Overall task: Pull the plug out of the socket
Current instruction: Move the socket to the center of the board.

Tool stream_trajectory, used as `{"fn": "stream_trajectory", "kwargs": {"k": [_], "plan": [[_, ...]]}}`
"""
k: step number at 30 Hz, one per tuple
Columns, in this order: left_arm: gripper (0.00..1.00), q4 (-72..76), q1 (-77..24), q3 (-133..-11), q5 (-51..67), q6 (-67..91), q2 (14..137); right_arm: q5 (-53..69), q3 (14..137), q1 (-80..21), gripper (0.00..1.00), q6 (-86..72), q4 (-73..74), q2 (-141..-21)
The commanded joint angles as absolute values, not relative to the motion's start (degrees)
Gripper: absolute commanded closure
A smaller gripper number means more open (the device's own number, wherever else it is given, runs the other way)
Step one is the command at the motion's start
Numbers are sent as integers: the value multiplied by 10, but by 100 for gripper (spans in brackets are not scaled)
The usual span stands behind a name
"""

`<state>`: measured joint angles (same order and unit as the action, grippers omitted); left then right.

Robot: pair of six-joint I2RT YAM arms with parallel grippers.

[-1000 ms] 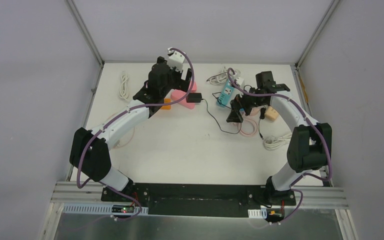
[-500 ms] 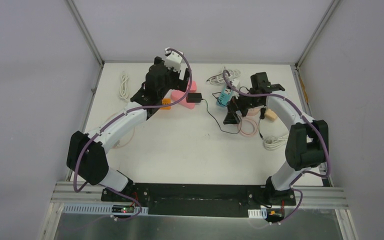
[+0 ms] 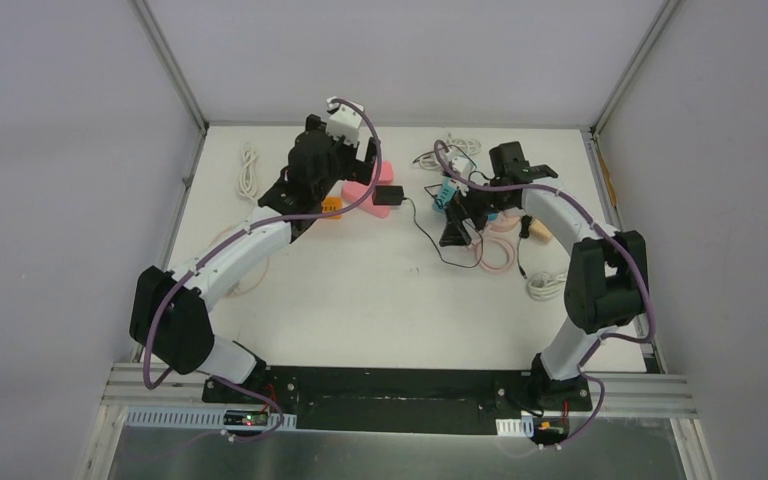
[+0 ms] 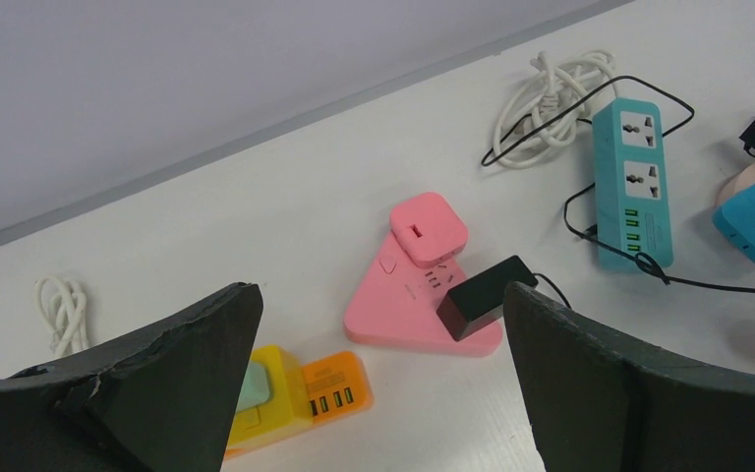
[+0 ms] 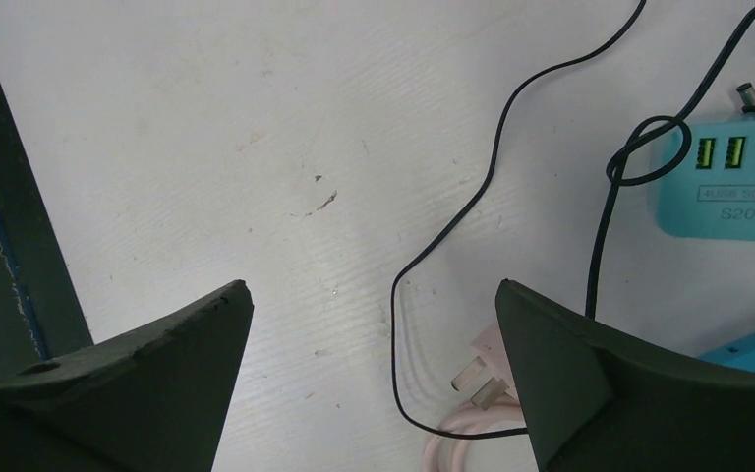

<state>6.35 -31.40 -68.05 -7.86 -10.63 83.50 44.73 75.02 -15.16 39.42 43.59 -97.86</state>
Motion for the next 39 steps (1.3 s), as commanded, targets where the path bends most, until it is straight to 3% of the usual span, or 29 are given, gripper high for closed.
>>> {"fn": "stream_trajectory", "kwargs": {"k": [1,8,17,27,39], "plan": [[2,95,-310,-670,-95,-112,795,438,795,-167,0,375,401,-1006],[2,110,-310,-656,-106,-111,782,431,924,-196,0,315,423,-1112],[2,132,-310,-642,-118,-111,774,397,1104,-246,0,378,535,-1200],[2,166,-310,-605,-152,-116,733,421,1301,-259,0,428,564,-1345],[3,211,-310,-576,-203,-123,715,395,1383,-274,0,466,561,-1423]]}}
